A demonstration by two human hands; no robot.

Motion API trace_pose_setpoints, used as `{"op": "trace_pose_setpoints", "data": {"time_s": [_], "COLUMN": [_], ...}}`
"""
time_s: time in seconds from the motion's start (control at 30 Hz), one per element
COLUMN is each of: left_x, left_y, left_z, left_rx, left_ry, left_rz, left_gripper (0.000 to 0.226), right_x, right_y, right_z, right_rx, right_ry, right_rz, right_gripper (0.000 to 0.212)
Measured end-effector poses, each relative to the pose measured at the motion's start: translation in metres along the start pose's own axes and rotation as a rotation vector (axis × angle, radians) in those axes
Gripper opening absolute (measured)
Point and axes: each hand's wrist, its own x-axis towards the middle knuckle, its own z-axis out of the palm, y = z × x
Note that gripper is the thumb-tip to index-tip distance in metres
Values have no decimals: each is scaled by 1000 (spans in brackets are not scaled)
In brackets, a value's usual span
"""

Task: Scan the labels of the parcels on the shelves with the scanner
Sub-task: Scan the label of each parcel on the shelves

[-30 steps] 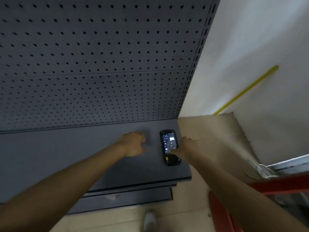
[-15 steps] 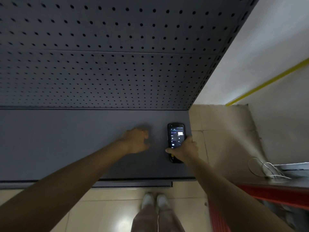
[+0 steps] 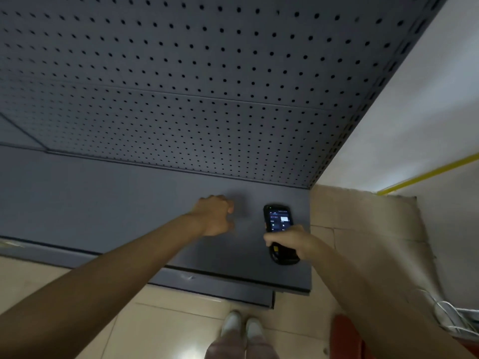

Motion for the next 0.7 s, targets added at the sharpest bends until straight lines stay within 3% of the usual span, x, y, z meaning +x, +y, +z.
{"op": "trace_pose_setpoints", "data": {"time_s": [0.13,0.2,0.27,0.43,0.6,0.7], "left_x": [-27,-44,-64,-121,-196,-249], "left_y": [-9,-15,-25,-64,-117,-153], "left_z": [-12,-17,-21,-14,-9,-11], "left_rx": [43,49,47,-11,-85,-107], "left_ry": [56,108,169,250,357,445], "left_rz": [-65,-103,-148,-283,-471,-587], "left_gripper": [46,46,45,42,42,43], "right_x": [-33,-47,-58,-92,-142,-172], "right_y": [-26,-42,-59,-99,-136,-159], "right_z": [6,12,23,72,136,185], "right_rx": [-13,-51,-42,64,32,-54], "right_ry": [-71,-93,-83,-76,-200,-258], "right_rz": [-106,-188,-300,-532,-650,-725], "right_gripper": [40,31,32,64,33,58]}}
